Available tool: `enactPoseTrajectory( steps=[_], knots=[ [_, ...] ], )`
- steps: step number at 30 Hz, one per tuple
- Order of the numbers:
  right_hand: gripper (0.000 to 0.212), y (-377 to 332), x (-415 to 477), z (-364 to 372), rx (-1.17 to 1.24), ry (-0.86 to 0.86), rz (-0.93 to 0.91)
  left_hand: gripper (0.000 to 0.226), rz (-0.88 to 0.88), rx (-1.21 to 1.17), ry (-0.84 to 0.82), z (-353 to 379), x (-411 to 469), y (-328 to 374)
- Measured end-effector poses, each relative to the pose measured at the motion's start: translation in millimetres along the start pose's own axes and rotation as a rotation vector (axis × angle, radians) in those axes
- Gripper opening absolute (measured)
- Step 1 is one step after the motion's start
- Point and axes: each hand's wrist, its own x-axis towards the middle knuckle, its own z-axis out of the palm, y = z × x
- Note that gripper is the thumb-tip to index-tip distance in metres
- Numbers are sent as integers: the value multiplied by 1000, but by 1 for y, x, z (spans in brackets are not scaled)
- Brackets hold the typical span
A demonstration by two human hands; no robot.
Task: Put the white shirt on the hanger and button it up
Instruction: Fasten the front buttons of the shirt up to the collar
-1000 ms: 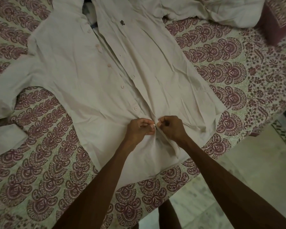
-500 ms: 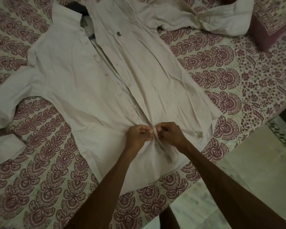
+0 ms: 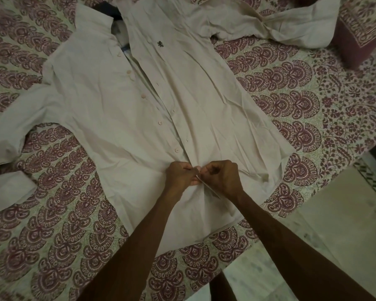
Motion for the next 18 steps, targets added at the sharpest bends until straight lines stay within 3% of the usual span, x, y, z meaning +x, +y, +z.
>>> enactPoseTrajectory(
  steps=[6,11,15,18],
  knots=[
    [13,5,-3,6,-22,7,-44,12,74,46,60,-1,1,-6],
    [12,6,-6,6,41,21,-76,17,95,45,85,1,2,-11],
    [10,-3,2,-1,95,-43,69,18,96,6,25,-2,0,-10],
    [10,-11,9,-7,104,-135,175,18,78,-51,-107,-12,-1,-7]
  ],
)
